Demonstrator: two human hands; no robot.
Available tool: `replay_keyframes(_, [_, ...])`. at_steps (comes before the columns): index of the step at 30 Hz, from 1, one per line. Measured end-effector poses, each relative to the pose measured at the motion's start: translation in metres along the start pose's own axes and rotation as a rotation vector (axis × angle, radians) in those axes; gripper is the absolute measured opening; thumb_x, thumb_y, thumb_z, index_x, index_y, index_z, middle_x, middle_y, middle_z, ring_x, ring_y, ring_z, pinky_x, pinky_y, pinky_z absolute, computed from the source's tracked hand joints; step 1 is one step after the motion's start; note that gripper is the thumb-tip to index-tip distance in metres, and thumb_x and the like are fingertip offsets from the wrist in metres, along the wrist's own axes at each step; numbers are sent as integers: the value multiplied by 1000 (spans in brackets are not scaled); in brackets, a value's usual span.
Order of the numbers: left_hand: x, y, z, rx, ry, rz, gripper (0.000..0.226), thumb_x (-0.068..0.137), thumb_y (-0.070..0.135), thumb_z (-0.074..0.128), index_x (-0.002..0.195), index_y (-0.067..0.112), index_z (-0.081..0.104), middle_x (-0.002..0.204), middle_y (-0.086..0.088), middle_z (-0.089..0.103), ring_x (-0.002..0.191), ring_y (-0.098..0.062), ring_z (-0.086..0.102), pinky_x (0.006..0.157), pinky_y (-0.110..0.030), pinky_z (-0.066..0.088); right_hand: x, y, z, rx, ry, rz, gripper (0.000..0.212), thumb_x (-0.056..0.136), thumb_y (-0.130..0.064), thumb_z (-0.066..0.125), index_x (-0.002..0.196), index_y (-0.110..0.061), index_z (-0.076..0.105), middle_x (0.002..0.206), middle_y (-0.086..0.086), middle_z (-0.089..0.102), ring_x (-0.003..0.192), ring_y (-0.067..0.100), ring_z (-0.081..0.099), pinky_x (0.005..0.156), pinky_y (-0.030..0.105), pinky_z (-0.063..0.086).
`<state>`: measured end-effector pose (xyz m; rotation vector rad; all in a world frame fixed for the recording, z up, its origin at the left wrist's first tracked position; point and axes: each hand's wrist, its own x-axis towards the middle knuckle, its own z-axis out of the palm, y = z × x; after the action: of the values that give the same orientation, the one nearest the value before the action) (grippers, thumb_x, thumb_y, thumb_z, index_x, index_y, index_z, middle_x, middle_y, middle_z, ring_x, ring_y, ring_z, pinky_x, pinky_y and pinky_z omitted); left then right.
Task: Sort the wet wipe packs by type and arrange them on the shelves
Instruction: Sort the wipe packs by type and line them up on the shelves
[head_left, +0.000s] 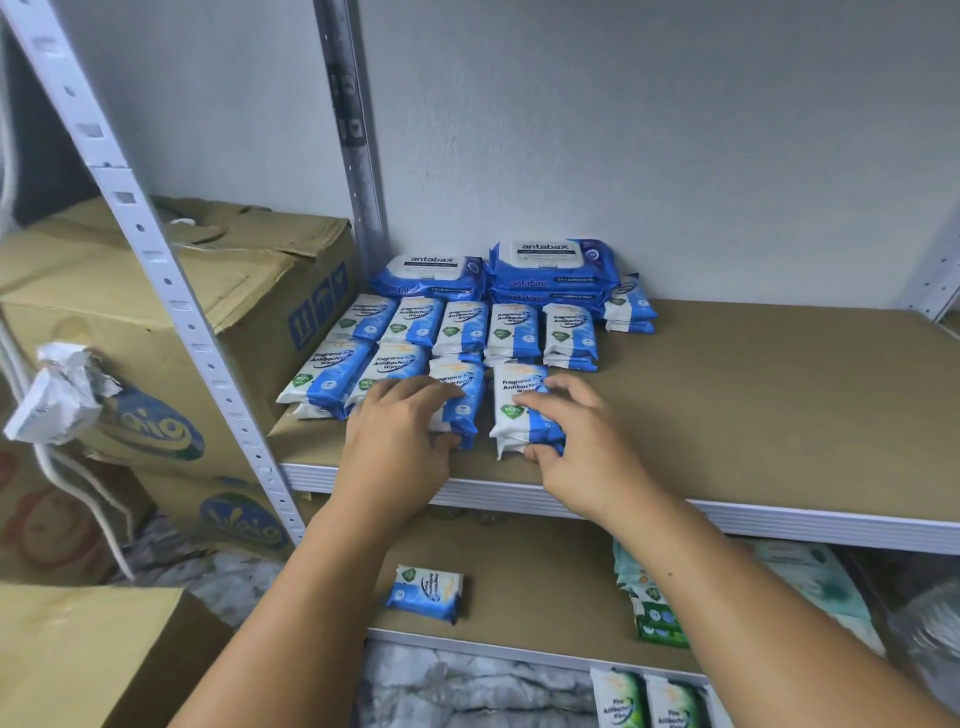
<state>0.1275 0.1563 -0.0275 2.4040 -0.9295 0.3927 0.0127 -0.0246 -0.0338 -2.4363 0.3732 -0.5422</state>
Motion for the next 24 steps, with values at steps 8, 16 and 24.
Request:
replay_keyframes(8, [16, -5, 11, 79, 8, -50, 48, 86, 29, 73, 130, 42, 58, 138, 22, 55, 141, -19, 35, 105, -53, 23, 22, 2, 32, 10, 112, -51, 55, 80, -14, 76, 133, -26, 64, 147, 0, 39, 130, 22, 48, 108, 37, 43])
replay_keyframes(16, [16, -6, 15, 102, 49, -24, 49, 84, 29, 75, 128, 41, 58, 135, 21, 57, 136, -17, 42, 100, -53, 26, 29, 9, 41, -56, 137, -46, 55, 83, -19, 74, 134, -32, 61, 151, -2, 36, 131, 31, 48, 104, 49, 46])
replay_keyframes(24, [8, 7, 6, 67, 2, -48, 61, 80, 25, 72, 137, 36, 52, 144, 16, 50, 139, -15, 36, 103, -51, 23, 14, -4, 23, -46, 75, -8, 69, 81, -23, 73, 146, -28, 49, 153, -2, 31, 137, 25, 42, 109, 47, 42])
